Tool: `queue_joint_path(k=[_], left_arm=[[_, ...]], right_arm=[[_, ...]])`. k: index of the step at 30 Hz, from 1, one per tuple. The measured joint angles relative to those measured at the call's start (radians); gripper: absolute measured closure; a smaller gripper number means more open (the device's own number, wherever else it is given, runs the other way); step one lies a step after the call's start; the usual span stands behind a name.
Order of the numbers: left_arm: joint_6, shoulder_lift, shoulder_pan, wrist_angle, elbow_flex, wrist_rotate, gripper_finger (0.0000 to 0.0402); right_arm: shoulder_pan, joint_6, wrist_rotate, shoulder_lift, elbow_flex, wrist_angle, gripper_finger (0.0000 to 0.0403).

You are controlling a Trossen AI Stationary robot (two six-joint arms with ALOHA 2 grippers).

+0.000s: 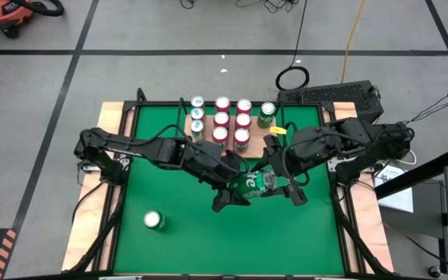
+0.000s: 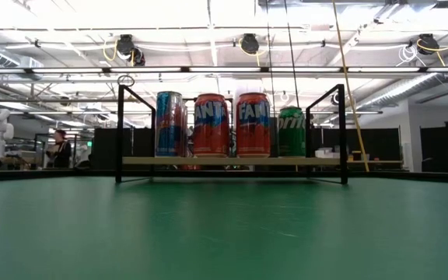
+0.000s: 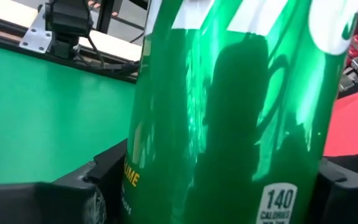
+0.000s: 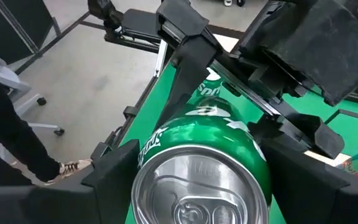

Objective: Place canned beverage on shelf
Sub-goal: Put the green soda can on the shelf aligned with the other green soda can

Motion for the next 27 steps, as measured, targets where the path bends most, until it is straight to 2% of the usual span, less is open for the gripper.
queue_joint_path(k=[6, 10, 14, 17, 21, 27], left_arm=[[-0.018, -0.001, 0.000, -0.029, 0.000, -0.025, 0.0112], [-0.012, -0.011, 0.006, -0.083, 0.025, -0.079, 0.0112], [0.033, -0.011, -0.006, -0.162, 0.075, -0.188, 0.0112], [0.057, -0.011, -0.026, -0.182, 0.095, -0.316, 0.0112], [0.080, -0.013, -0.058, -0.177, 0.097, -0.489, 0.0112], [0.080, -0.013, -0.100, -0.175, 0.097, -0.644, 0.0112]], right_arm=[[0.000, 0.052, 0.044, 0.000, 0.000, -0.046, 0.0082], [-0.003, 0.246, 0.093, 0.000, 0.000, -0.052, 0.0063], [-0.004, 0.454, 0.121, 0.000, 0.000, -0.048, 0.0049], [-0.003, 0.556, 0.171, 0.001, 0.000, -0.038, 0.0047], [-0.006, 0.575, 0.225, 0.002, 0.000, -0.011, 0.0047], [-0.024, 0.557, 0.223, 0.003, 0.000, 0.028, 0.0049]])
